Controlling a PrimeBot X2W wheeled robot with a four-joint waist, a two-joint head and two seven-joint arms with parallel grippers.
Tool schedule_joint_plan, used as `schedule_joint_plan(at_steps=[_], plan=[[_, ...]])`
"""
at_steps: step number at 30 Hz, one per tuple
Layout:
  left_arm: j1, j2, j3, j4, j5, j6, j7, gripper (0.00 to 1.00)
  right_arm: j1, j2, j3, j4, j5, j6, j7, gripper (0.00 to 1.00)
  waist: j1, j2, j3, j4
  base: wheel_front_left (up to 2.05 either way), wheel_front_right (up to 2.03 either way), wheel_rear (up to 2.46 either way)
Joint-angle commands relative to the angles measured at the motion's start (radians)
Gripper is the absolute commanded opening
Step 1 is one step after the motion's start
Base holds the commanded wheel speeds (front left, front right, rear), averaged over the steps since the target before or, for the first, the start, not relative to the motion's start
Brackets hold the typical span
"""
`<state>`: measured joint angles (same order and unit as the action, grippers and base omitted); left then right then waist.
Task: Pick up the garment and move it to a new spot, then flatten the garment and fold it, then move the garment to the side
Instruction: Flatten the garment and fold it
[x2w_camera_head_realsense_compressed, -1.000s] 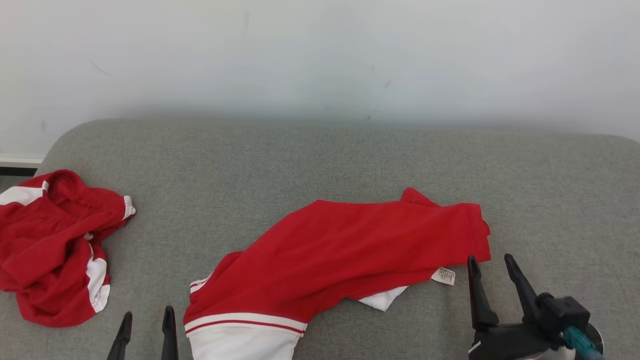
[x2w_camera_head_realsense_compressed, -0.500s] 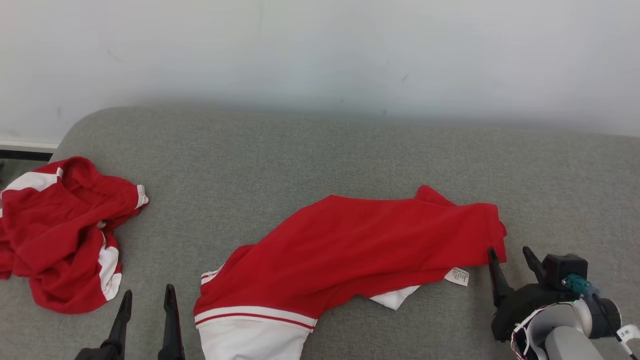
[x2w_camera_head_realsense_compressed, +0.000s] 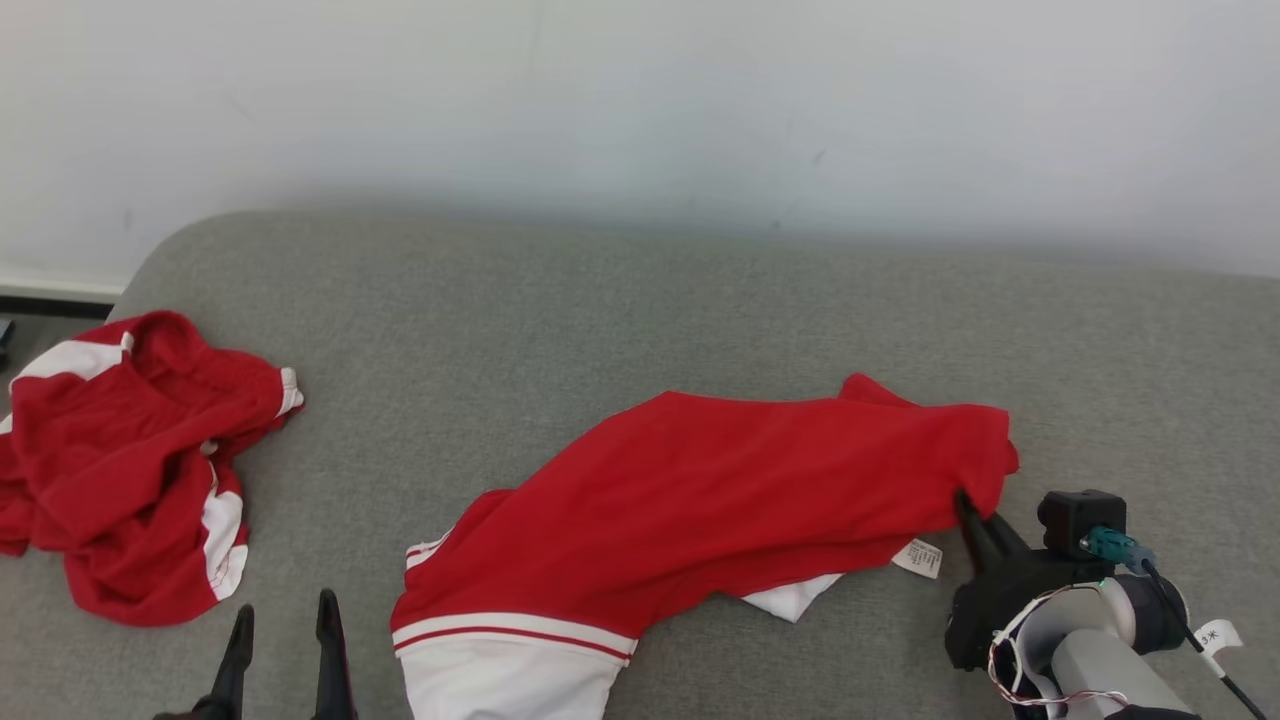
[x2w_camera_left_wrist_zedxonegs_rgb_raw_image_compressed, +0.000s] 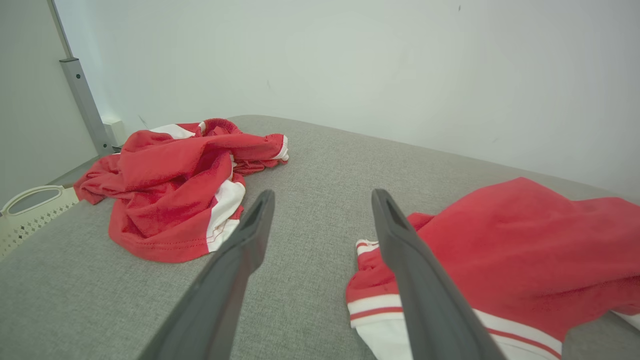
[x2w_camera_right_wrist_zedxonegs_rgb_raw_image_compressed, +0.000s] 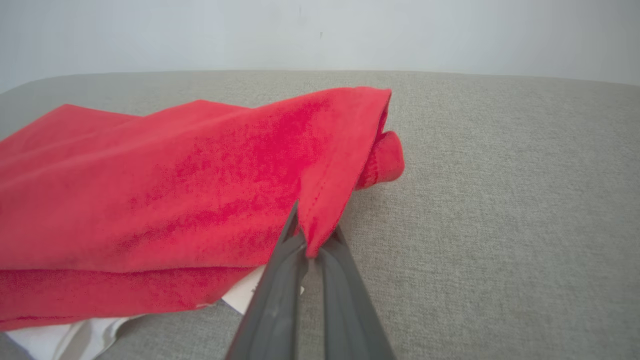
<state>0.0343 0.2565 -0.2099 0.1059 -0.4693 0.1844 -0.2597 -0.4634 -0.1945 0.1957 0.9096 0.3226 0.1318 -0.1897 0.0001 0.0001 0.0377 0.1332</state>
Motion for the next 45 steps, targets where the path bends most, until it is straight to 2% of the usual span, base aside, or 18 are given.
schedule_joint_plan(at_steps=[1,7,8,9,13,16,20,25,26,27,32,42,45], plan=[[0.022,-0.005,0.008,0.004,0.004,-0.002,-0.006,1.00,0.025,0.003,0.022,-0.030,0.035,-0.002,0.001,0.00,-0.0001,-0.0001,-0.029,-0.033,0.00,0.00,0.00],[0.042,-0.015,0.013,0.017,0.001,-0.010,-0.005,1.00,0.145,-0.050,0.091,-0.278,0.166,-0.002,0.114,0.00,-0.0001,-0.0001,-0.049,-0.083,0.00,0.00,0.00],[0.044,-0.016,0.015,0.019,0.002,-0.011,-0.005,1.00,0.174,-0.062,0.090,-0.331,0.182,-0.002,0.143,0.00,-0.0001,-0.0001,-0.051,-0.091,0.00,0.00,0.00],[0.044,-0.016,0.015,0.019,0.002,-0.011,-0.005,1.00,0.174,-0.062,0.090,-0.331,0.182,-0.002,0.143,0.00,-0.0001,-0.0001,-0.051,-0.091,0.00,0.00,0.00],[0.048,-0.022,0.012,0.028,0.005,-0.016,-0.005,1.00,0.313,-0.091,0.034,-0.564,0.223,-0.002,0.273,0.00,-0.0001,-0.0001,-0.056,-0.108,0.00,0.00,0.00],[0.048,-0.027,0.012,0.035,0.006,-0.022,-0.005,1.00,0.425,-0.080,-0.033,-0.742,0.230,-0.002,0.384,0.00,-0.0001,-0.0001,-0.055,-0.113,0.00,0.00,0.00],[0.050,-0.032,0.022,0.041,0.006,-0.024,-0.005,1.00,0.531,-0.032,-0.119,-0.943,0.230,-0.002,0.516,0.00,-0.0001,-0.0001,-0.051,-0.118,0.00,0.00,0.00],[0.042,-0.044,0.017,0.056,0.015,-0.032,-0.005,1.00,0.570,0.001,-0.174,-1.020,0.165,-0.002,0.607,0.00,-0.0001,-0.0001,-0.050,-0.101,0.00,0.00,0.00],[0.039,-0.045,0.016,0.060,0.016,-0.032,-0.005,1.00,0.566,0.008,-0.180,-1.020,0.157,-0.002,0.612,0.45,-0.0001,-0.0001,-0.051,-0.098,0.00,0.00,0.00],[0.034,-0.048,0.013,0.062,0.017,-0.034,-0.005,1.00,0.565,0.013,-0.184,-1.013,0.146,-0.002,0.619,1.00,-0.0001,-0.0001,-0.052,-0.092,0.00,0.00,0.00],[0.033,-0.048,0.020,0.076,0.013,-0.040,-0.005,1.00,0.558,0.021,-0.182,-0.991,0.095,-0.002,0.609,1.00,-0.0001,-0.0001,-0.053,-0.080,0.00,0.00,0.00],[0.034,-0.053,0.038,0.067,0.019,-0.041,-0.005,1.00,0.555,0.018,-0.256,-0.961,0.033,-0.002,0.540,1.00,-0.0001,-0.0001,-0.035,-0.091,0.00,0.00,0.00],[0.028,-0.052,0.042,0.066,0.019,-0.044,-0.005,1.00,0.564,0.035,-0.280,-0.950,0.040,-0.002,0.531,1.00,-0.0001,-0.0001,-0.025,-0.093,0.00,0.00,0.00]])
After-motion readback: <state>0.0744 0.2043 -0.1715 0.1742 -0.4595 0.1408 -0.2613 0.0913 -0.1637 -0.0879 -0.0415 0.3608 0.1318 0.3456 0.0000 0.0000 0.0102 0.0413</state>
